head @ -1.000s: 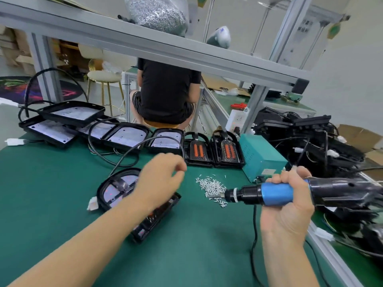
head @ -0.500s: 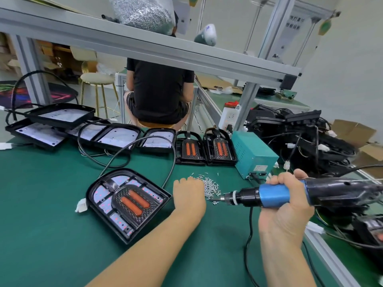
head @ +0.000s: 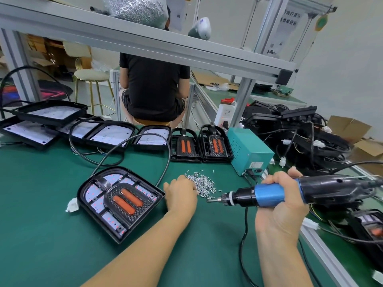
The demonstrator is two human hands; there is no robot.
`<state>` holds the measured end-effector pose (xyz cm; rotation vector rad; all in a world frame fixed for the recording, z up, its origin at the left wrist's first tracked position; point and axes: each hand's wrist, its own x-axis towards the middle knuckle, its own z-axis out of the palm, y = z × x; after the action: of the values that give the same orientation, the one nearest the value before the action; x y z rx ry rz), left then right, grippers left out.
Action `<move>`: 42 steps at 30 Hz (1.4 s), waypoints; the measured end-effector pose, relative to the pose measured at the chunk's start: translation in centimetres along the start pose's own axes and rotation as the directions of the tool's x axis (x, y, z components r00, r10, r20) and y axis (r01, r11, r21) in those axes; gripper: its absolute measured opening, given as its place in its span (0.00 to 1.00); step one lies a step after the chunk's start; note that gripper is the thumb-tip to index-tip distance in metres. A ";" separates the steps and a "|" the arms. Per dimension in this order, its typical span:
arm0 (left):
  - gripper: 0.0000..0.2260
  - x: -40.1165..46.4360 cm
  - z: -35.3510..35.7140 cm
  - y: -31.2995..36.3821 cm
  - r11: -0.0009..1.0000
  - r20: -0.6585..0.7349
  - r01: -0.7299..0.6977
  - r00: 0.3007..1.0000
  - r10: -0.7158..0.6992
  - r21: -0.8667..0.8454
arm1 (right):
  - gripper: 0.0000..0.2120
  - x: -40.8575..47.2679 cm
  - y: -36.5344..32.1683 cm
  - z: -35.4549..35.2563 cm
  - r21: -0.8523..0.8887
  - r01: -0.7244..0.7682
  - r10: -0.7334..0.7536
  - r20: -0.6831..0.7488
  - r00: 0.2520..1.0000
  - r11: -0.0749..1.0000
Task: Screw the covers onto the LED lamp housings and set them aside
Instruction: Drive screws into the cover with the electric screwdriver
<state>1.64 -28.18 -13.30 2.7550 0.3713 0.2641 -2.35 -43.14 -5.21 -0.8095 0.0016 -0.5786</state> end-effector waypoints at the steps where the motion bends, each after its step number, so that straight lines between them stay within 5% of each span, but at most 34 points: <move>1: 0.08 0.0 0.0 0.0 1.000 -0.001 0.004 1.000 -0.004 -0.018 | 0.14 0.0 0.0 0.0 -0.006 0.001 -0.001 0.001 1.000 1.000; 9: 0.07 -0.8 -0.3 0.2 0.988 -0.055 -0.021 0.998 0.013 -0.155 | 0.13 0.0 -0.3 0.4 0.009 0.002 -0.002 0.011 1.000 1.000; 12: 0.06 -1.7 -1.5 0.7 0.942 -0.089 -0.066 0.995 0.038 -0.330 | 0.12 0.1 -0.8 0.7 0.043 -0.002 0.001 0.016 1.000 0.999; 22: 0.11 -2.0 -7.7 -0.5 0.586 -0.073 -0.062 0.997 0.005 -0.808 | 0.10 -0.5 -1.7 2.4 0.198 -0.078 0.068 0.057 0.996 0.977; 28: 0.10 -2.4 -10.5 -5.6 0.506 -0.025 -0.039 0.999 0.035 -0.861 | 0.05 -1.4 -1.4 3.5 0.310 -0.181 0.128 0.183 0.975 0.933; 34: 0.04 -3.6 -11.7 -9.6 0.198 0.139 0.137 0.990 -0.004 -0.971 | 0.05 -2.8 -0.8 6.2 0.323 -0.232 0.153 0.252 0.956 0.918; 42: 0.04 -4.0 -12.4 -12.1 -0.050 0.172 0.171 0.985 -0.026 -0.984 | 0.06 -4.7 0.8 9.3 0.305 -0.284 0.188 0.309 0.932 0.909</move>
<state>-7.66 -14.53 -6.78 1.1398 0.1771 0.2058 -3.94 -34.03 -0.24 -0.5286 -0.2468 -0.2192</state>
